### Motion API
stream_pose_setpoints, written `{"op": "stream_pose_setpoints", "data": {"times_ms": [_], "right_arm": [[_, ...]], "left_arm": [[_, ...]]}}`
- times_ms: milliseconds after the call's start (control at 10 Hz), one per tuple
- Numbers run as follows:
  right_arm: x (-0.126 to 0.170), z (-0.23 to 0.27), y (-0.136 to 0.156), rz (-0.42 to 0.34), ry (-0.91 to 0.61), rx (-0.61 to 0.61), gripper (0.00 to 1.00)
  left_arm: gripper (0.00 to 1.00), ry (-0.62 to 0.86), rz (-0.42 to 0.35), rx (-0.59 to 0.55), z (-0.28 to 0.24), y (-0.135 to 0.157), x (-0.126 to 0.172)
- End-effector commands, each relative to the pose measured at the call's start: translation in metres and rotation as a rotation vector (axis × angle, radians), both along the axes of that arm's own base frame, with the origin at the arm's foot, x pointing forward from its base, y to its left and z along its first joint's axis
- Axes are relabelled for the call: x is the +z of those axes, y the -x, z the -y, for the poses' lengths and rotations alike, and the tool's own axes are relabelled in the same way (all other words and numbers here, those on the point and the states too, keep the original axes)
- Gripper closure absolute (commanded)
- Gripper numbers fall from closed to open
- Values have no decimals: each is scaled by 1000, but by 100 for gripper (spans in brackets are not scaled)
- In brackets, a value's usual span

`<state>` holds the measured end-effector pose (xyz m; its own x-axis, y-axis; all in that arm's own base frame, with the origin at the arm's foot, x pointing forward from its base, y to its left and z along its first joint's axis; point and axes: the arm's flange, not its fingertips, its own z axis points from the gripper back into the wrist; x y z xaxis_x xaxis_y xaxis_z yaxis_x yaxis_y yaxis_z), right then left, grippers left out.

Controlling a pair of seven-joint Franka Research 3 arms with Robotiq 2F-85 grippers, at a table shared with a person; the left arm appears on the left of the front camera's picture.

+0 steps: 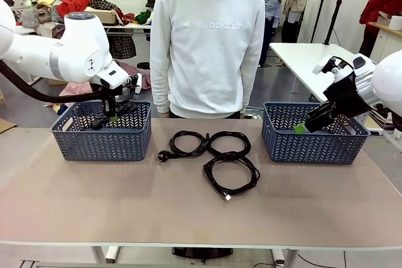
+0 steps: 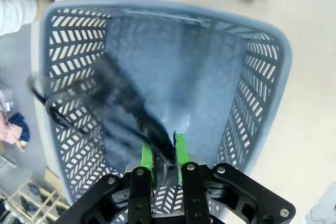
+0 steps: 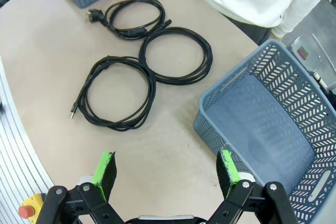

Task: Organize the cables according to human instructions.
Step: Pick up a bundle of cables and place it in the basket indicated by the human.

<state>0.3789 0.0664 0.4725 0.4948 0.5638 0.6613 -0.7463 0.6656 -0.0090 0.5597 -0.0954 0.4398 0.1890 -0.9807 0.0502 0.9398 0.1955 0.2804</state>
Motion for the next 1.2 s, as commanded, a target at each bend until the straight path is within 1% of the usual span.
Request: {"op": "stream_pose_setpoints", "data": {"times_ms": [0,100,200,300,400,500,600,700,800,900,1100], "right_arm": [[-1,1,-1,-1,-9,4,0],[-1,1,-1,-1,-9,4,0],[-1,1,-1,-1,-9,4,0],[-1,1,-1,-1,-9,4,0],[-1,1,-1,-1,-9,4,0],[-1,1,-1,-1,-9,4,0],[-1,1,-1,-1,-9,4,0],[-1,1,-1,-1,-9,4,0],[-1,1,-1,-1,-9,4,0],[-1,1,-1,-1,-9,4,0],[-1,1,-1,-1,-9,4,0]], "left_arm": [[59,-12,-7,-21,-6,-5,7],[46,3,-18,-19,-8,-5,8],[40,11,-30,-18,-9,-5,10],[27,11,-41,-12,-10,-5,12],[40,8,-44,-6,-11,-5,13],[7,14,-59,-2,-13,-5,15],[21,22,-74,-3,-13,-5,16],[0,22,-84,0,-13,-5,16],[19,28,-93,-2,-13,-4,16],[0,31,-95,-3,-13,-4,16],[0,32,-97,-5,-12,-4,16]]}}
